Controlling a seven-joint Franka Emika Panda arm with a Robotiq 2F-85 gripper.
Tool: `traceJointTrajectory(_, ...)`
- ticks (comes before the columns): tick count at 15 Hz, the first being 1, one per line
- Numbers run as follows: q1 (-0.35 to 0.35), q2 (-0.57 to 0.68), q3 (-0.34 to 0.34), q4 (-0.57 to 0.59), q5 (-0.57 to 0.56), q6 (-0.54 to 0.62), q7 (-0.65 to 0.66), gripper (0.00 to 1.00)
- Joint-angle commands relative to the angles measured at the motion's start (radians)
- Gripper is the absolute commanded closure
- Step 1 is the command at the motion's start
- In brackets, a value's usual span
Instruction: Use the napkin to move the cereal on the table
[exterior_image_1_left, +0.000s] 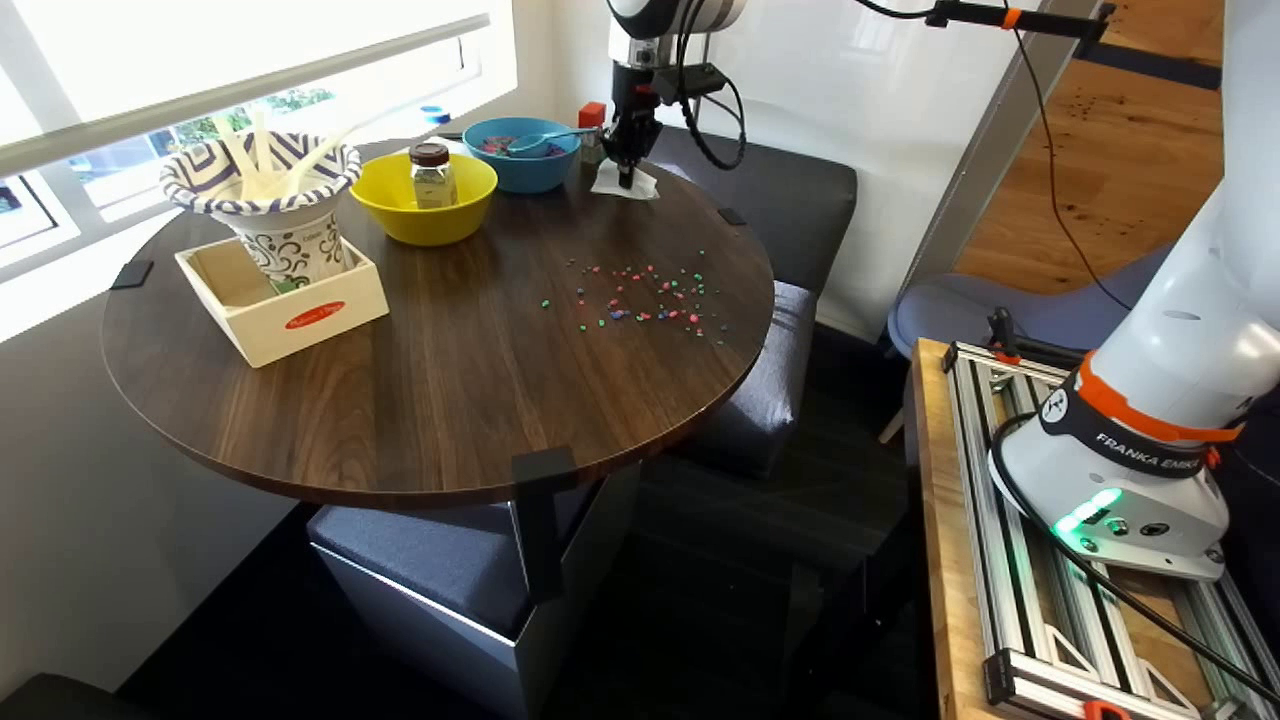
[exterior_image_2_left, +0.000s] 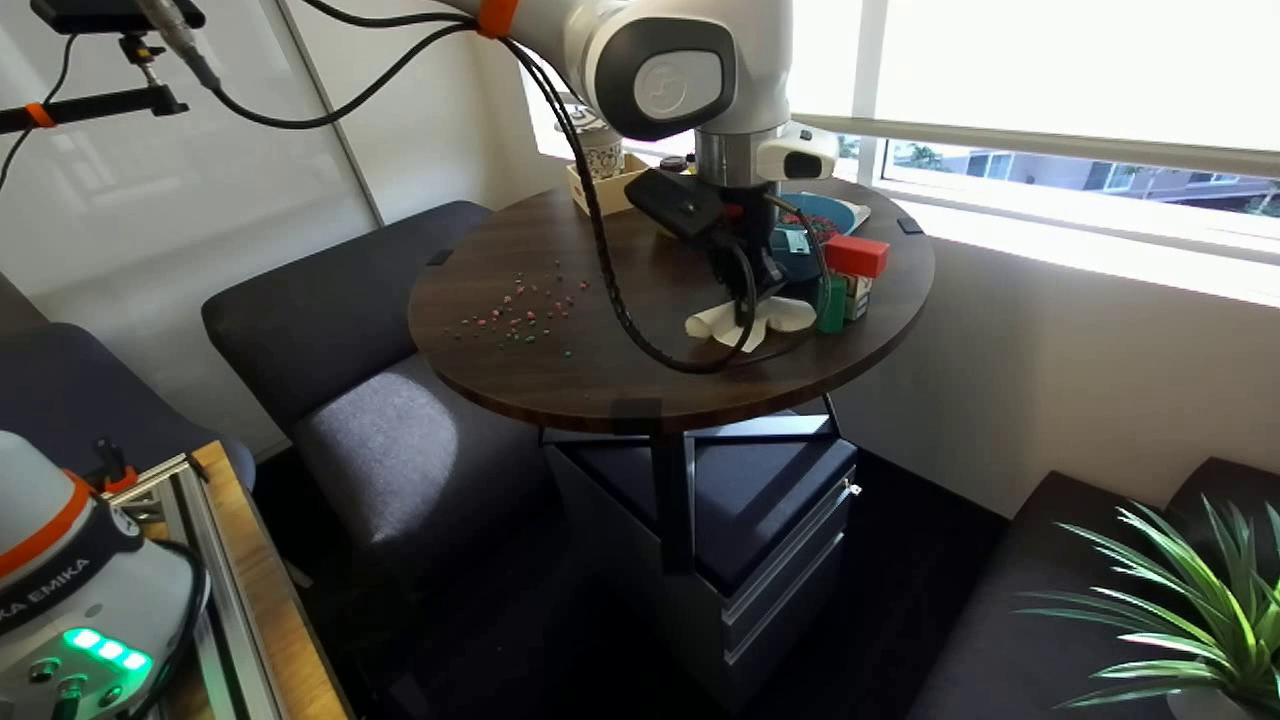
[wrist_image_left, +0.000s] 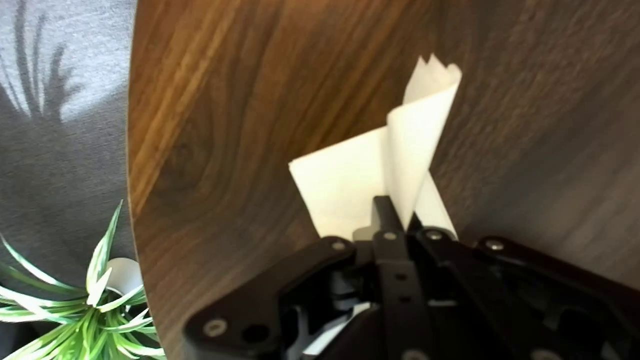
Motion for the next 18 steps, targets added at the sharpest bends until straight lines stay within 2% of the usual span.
traceJointTrajectory(1, -0.006, -0.085, 0.025, -0.079, 0.014, -0.022, -0.083, 1.00)
traceJointTrajectory(5, -0.007, -0.166, 0.034, -0.154, 0.021, -0.011, -0.159, 1.00)
traceJointTrajectory(8, 0.009, -0.228, 0.013, -0.238, -0.003, -0.003, -0.142, 1.00)
traceJointTrajectory(11, 0.010, -0.333, -0.001, -0.400, 0.023, 0.079, -0.112, 1.00)
traceJointTrajectory(13, 0.010, -0.410, -0.003, -0.504, 0.066, 0.188, -0.113, 1.00)
traceJointTrajectory(14, 0.015, -0.297, -0.011, -0.358, 0.029, 0.099, -0.123, 0.98)
traceJointTrajectory(16, 0.019, -0.358, -0.016, -0.437, 0.046, 0.156, -0.123, 0.98)
traceJointTrajectory(18, 0.022, -0.389, -0.019, -0.468, 0.048, 0.162, -0.122, 0.98)
